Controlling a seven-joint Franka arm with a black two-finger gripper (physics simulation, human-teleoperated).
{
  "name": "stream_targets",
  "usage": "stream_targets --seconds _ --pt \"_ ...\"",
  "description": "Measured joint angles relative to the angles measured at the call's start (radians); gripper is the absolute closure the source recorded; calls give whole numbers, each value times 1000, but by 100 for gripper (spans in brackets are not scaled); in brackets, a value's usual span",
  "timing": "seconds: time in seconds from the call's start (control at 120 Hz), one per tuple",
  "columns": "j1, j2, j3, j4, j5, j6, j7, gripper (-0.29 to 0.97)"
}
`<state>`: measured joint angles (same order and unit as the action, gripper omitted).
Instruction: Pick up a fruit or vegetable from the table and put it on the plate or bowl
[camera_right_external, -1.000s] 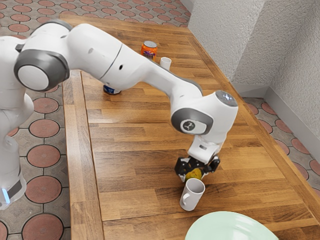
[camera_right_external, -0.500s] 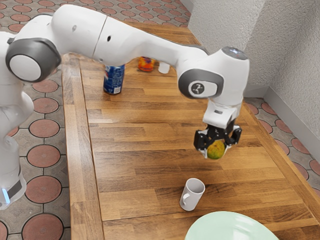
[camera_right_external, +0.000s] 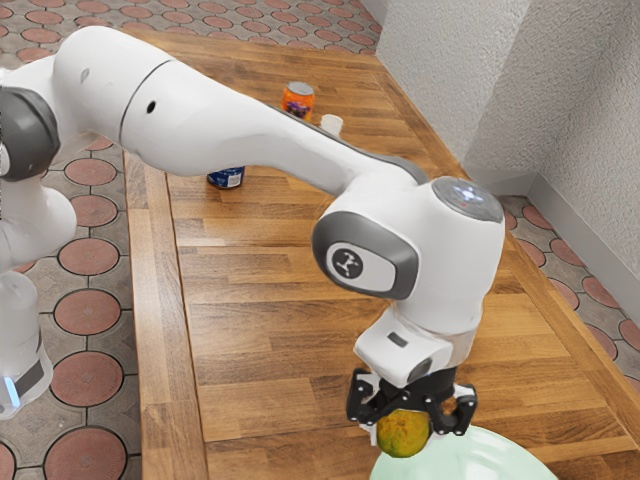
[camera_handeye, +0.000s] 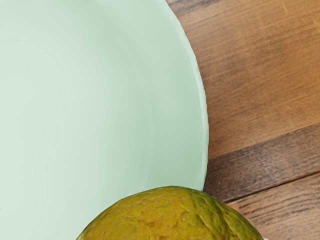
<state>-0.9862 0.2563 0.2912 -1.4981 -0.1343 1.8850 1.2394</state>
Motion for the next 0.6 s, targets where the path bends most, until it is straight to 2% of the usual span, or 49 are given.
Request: stream_targets --seconds 0.217,0.6 --pt "18 110 -35 127 -2 41 -8 37" --pt "60 179 -79 141 -46 272 -19 37"
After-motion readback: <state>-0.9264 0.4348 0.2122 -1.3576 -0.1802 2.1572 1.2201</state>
